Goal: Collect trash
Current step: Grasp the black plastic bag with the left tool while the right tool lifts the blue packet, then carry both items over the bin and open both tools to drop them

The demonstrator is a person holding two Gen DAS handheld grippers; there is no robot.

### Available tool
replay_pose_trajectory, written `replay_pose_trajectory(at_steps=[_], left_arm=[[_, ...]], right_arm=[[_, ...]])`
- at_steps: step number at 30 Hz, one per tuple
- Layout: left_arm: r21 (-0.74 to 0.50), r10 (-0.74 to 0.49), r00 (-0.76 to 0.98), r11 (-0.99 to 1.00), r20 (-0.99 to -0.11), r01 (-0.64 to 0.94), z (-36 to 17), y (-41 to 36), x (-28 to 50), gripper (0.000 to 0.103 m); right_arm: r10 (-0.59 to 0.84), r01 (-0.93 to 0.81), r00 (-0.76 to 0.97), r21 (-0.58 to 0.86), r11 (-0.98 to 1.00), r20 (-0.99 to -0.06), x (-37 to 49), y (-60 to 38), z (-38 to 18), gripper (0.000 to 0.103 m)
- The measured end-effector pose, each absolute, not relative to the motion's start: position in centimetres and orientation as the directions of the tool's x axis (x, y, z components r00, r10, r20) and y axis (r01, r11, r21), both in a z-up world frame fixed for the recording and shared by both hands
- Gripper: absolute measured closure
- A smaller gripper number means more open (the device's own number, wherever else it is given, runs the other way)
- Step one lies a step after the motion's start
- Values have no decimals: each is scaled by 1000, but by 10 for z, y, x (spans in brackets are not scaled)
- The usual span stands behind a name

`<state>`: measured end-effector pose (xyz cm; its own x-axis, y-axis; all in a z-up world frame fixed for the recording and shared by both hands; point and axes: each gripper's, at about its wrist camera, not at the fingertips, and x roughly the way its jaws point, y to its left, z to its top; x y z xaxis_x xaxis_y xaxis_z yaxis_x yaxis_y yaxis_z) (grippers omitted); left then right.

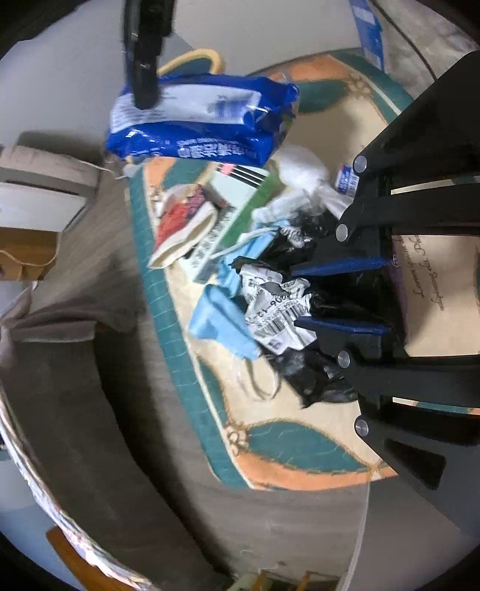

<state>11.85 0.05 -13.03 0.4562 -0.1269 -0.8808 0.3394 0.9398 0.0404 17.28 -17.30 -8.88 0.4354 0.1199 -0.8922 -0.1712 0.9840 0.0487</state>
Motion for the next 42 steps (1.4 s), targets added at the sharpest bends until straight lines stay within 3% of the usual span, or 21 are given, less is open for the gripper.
replay_pose_trajectory(at_steps=[6,13,19,27,42], left_arm=[[68,-117,583,956,-804,286,-85,16,116,82],[-21,-170,742,978,-648,206,-18,41,109,82],[-78,-205,784,977,-586,198,10,46,104,81],[-125,-228,786,973,-575,192,16,52,104,81],[-90,-241,754,968,-611,236,3,17,118,81]], right_arm=[[111,-147,473,46,988,-874,174,-181,-76,64],[87,-61,562,64,996,-822,173,-196,-50,64],[27,-28,646,13,1000,-763,165,-197,-24,64],[-6,-41,690,-47,998,-724,157,-192,-10,64],[-11,-61,711,-77,995,-703,157,-204,-10,64]])
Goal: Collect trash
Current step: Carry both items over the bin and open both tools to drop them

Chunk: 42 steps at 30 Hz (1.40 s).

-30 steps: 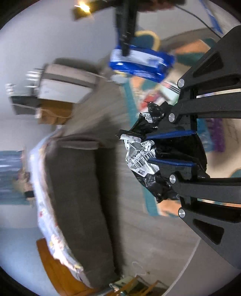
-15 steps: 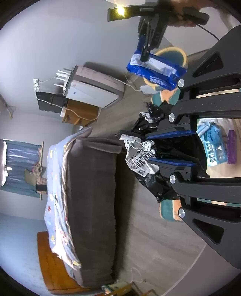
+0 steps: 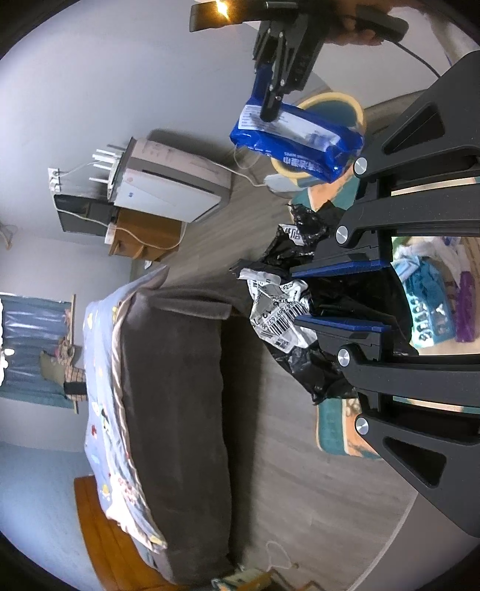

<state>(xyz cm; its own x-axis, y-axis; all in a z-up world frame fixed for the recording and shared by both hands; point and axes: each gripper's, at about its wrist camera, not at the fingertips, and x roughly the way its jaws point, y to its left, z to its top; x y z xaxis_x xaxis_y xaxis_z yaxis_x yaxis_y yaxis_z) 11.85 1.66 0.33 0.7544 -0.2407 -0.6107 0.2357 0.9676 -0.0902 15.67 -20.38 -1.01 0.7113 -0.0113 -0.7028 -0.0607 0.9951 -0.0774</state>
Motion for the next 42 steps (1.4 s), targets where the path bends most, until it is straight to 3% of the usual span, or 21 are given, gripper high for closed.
replay_pose_trajectory(at_steps=[42], left_arm=[[31,-357,623,852,-696,523,-60,-178,144,81]], right_arm=[[-202,207,639,-87,975,-742,165,-369,-63,64]])
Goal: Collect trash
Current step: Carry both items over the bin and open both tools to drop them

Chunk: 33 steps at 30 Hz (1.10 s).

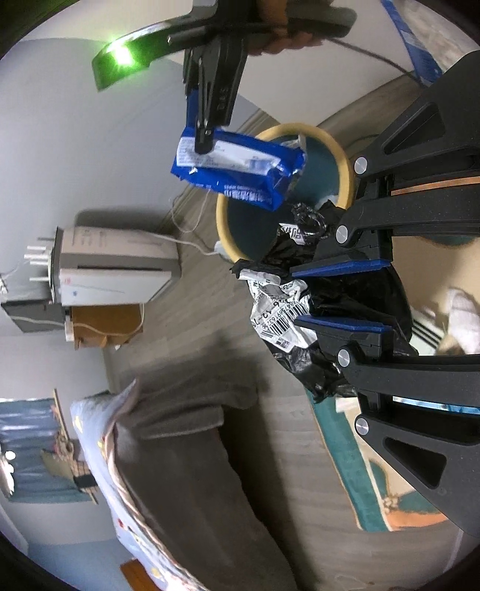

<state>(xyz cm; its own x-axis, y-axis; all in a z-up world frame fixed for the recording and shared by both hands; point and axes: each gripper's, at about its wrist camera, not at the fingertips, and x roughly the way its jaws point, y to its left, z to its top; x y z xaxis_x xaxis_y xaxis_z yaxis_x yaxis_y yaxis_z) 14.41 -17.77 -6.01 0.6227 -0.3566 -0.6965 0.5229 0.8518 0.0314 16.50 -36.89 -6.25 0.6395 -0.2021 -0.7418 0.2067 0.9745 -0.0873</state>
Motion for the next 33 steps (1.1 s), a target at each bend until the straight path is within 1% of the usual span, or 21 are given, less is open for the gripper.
replay_pose_trajectory(at_steps=[8,11,16,19,22,27,33], left_arm=[[5,-411,604,824,-683,567,-66,-216,140,81],[-7,-424,576,809,-699,588,-77,-236,142,81],[17,-423,547,779,-723,627,-98,-270,150,81],[53,-408,538,759,-737,649,-112,-287,157,81],[45,-398,513,756,-760,653,-124,-296,167,81],[82,-337,493,756,-802,650,-148,-301,180,81],[124,-265,488,769,-832,627,-167,-297,193,81]], right_arm=[[-248,333,591,-48,942,-767,160,-411,-85,64],[-271,382,571,-42,923,-775,158,-424,-93,64],[-299,425,543,-50,904,-785,159,-436,-102,64],[-302,427,528,-59,902,-794,161,-439,-107,64],[-295,433,517,-52,900,-804,162,-441,-112,64],[-275,419,498,-49,906,-823,167,-441,-123,64],[-264,416,492,-43,908,-830,169,-440,-126,63]])
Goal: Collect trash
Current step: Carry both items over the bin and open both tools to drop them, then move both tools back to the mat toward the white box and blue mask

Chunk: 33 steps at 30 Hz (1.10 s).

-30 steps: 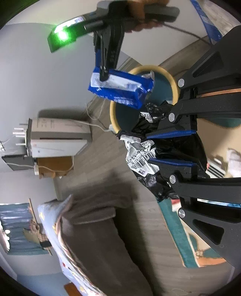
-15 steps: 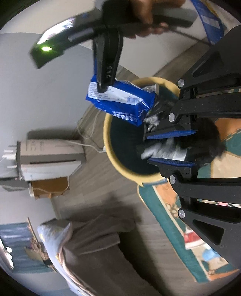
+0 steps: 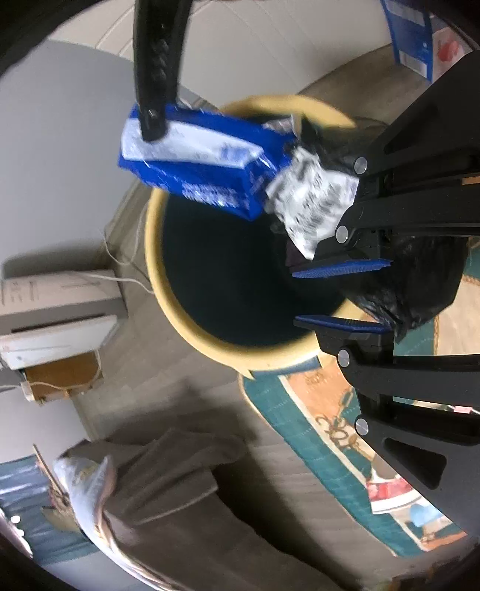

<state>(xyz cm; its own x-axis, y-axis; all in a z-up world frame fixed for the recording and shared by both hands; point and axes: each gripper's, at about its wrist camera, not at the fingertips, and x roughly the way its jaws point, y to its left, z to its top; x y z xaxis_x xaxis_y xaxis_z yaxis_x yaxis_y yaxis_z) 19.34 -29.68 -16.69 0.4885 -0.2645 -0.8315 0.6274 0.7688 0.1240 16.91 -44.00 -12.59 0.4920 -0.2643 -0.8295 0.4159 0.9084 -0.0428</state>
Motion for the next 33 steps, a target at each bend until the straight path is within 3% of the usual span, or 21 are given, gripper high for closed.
replay_pose_trajectory(at_steps=[4,6,9,12,14,16,17,18,19,33], left_arm=[[145,-227,499,787,-836,600,-172,-290,203,81],[128,-236,509,804,-828,581,-168,-284,205,80],[95,-268,523,819,-809,567,-157,-276,204,78],[95,-276,534,819,-799,565,-149,-271,202,72],[92,-275,546,830,-791,551,-143,-264,200,47],[77,-283,559,842,-780,533,-134,-257,198,30],[69,-284,569,852,-772,519,-128,-251,196,19],[67,-283,576,857,-767,511,-124,-247,195,15],[65,-283,586,863,-759,501,-119,-241,193,11],[94,-208,707,927,-676,363,-29,-131,138,7]], right_arm=[[-251,403,500,-34,914,-829,171,-438,-126,60],[-242,397,504,-27,918,-829,171,-437,-126,53],[-249,395,512,-32,918,-822,171,-437,-124,51],[-249,392,519,-31,920,-818,171,-436,-123,36],[-251,387,521,-36,921,-815,172,-435,-121,31],[-249,386,524,-33,922,-815,172,-434,-120,22],[-243,385,527,-26,922,-814,171,-433,-120,13],[-238,384,533,-18,923,-812,170,-432,-118,6],[-232,382,540,-11,924,-809,169,-431,-116,6],[-144,247,585,6,969,-798,172,-368,-88,6]])
